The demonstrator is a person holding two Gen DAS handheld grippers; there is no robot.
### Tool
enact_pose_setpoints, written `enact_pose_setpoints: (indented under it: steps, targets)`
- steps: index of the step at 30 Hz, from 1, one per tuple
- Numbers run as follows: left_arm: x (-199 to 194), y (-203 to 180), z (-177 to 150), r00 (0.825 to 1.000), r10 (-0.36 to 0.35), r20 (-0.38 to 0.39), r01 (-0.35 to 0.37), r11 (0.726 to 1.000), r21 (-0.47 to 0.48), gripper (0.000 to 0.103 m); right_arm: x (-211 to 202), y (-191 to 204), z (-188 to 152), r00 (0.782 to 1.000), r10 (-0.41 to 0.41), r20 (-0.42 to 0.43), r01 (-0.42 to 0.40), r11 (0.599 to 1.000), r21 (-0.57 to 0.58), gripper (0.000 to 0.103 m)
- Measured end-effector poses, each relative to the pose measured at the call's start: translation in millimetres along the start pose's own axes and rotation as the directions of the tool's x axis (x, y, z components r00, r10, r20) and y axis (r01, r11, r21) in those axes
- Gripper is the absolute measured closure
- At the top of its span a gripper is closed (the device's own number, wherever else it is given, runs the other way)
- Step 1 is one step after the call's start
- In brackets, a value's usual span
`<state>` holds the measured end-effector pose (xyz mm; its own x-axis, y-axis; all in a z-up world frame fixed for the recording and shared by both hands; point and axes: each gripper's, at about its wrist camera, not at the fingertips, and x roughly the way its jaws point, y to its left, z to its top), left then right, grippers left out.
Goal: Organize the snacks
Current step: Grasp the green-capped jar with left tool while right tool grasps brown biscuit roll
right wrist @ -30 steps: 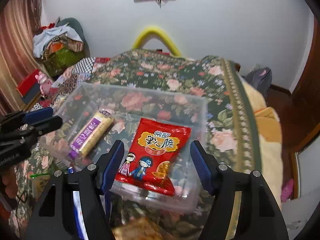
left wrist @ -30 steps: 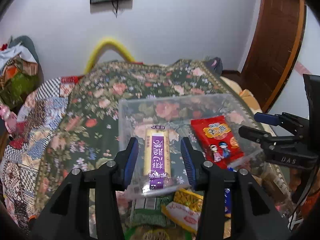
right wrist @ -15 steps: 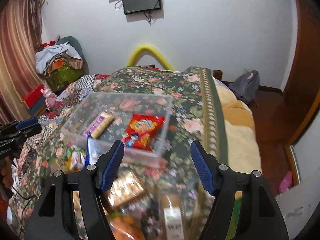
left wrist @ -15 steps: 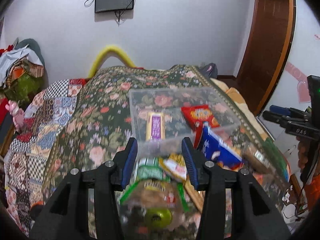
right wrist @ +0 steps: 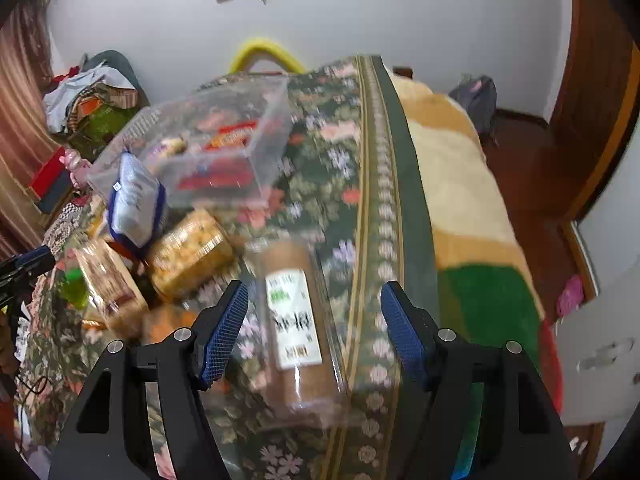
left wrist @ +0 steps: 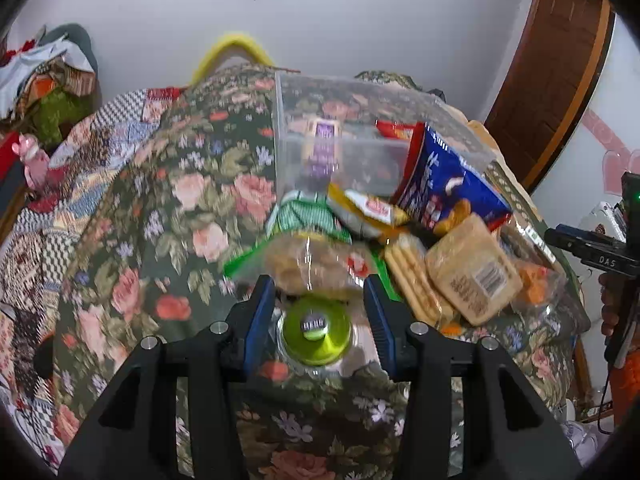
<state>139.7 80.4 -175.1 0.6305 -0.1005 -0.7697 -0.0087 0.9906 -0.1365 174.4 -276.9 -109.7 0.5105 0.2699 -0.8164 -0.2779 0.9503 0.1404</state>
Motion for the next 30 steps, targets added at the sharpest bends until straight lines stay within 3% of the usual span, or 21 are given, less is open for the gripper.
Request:
enact_pose_setpoints:
  steps: [11,20,30]
  targets:
    - [33,5,-24,0.996,-0.025,-0.081,0.020,0.998,-0.056,0.057,26,-1,-18,0.998,0.016,-0.063,-0.017,1.000,-0.002,0.038]
    - [33,5,-28,0.999,-0.029,-0.037,0.027,0.998,-0.060,0.057,26,4,-20,0.998,0.041,-0.038,-0.042,0.999,-0.026,0.066]
    - [-5,3,-24,0.999,-0.016,0.028,0.017,0.999,-0.049,0.057,9,8,-24,0.999,0.043,0.001,-0.043,0.999,-0.029,0.067]
